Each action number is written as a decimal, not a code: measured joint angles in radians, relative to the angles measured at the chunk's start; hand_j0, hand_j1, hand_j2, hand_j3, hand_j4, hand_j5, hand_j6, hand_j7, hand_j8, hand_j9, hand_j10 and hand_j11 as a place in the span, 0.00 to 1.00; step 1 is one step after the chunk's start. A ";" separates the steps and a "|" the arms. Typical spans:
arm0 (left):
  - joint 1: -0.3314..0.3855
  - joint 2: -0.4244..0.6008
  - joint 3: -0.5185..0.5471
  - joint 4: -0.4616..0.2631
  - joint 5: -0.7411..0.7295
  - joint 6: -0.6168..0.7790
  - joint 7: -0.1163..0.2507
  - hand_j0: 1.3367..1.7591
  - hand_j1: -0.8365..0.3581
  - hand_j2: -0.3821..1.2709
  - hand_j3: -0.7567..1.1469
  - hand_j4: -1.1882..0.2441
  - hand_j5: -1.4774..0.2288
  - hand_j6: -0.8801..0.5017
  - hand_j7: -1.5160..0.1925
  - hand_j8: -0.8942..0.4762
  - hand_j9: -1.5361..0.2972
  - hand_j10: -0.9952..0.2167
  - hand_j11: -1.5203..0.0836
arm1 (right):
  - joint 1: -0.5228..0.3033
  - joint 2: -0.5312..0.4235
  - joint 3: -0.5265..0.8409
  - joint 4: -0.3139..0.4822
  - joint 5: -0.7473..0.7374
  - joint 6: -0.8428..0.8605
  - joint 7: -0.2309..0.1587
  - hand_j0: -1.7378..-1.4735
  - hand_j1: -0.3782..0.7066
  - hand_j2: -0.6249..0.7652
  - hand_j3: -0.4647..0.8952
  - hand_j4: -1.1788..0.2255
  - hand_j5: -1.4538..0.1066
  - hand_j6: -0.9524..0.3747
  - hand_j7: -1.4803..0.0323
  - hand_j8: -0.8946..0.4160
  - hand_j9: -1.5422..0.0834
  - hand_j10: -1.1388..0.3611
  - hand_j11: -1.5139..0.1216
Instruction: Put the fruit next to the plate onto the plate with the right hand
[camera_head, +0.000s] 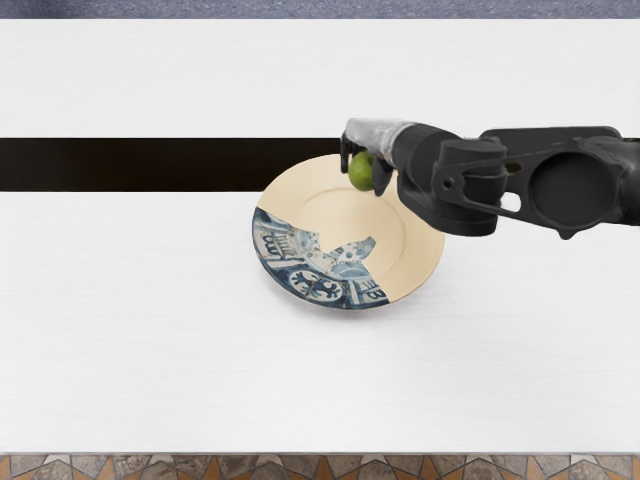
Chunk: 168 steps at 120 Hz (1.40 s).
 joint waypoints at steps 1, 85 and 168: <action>0.000 0.000 0.000 0.000 0.000 0.000 0.000 0.76 0.99 0.23 0.40 0.83 0.87 0.64 0.89 0.65 0.84 0.82 0.95 | -0.002 0.003 0.000 0.001 0.000 0.000 0.000 0.31 0.62 0.58 0.34 0.40 0.31 0.39 0.38 0.37 0.37 0.31 0.34; 0.000 0.000 0.000 0.000 0.000 0.000 0.000 0.76 0.99 0.23 0.40 0.83 0.87 0.64 0.89 0.65 0.84 0.82 0.95 | -0.136 0.047 0.080 0.000 -0.005 -0.013 -0.001 0.30 0.22 0.49 0.34 0.71 0.75 0.61 0.80 0.58 0.78 0.62 0.75; 0.004 0.000 0.000 0.000 0.000 0.000 0.000 0.76 0.99 0.23 0.40 0.83 0.87 0.64 0.89 0.65 0.84 0.82 0.95 | -0.746 -0.323 1.277 0.015 0.216 0.736 -0.001 0.30 0.06 0.45 0.34 0.82 0.91 0.70 0.95 0.66 0.93 0.74 0.90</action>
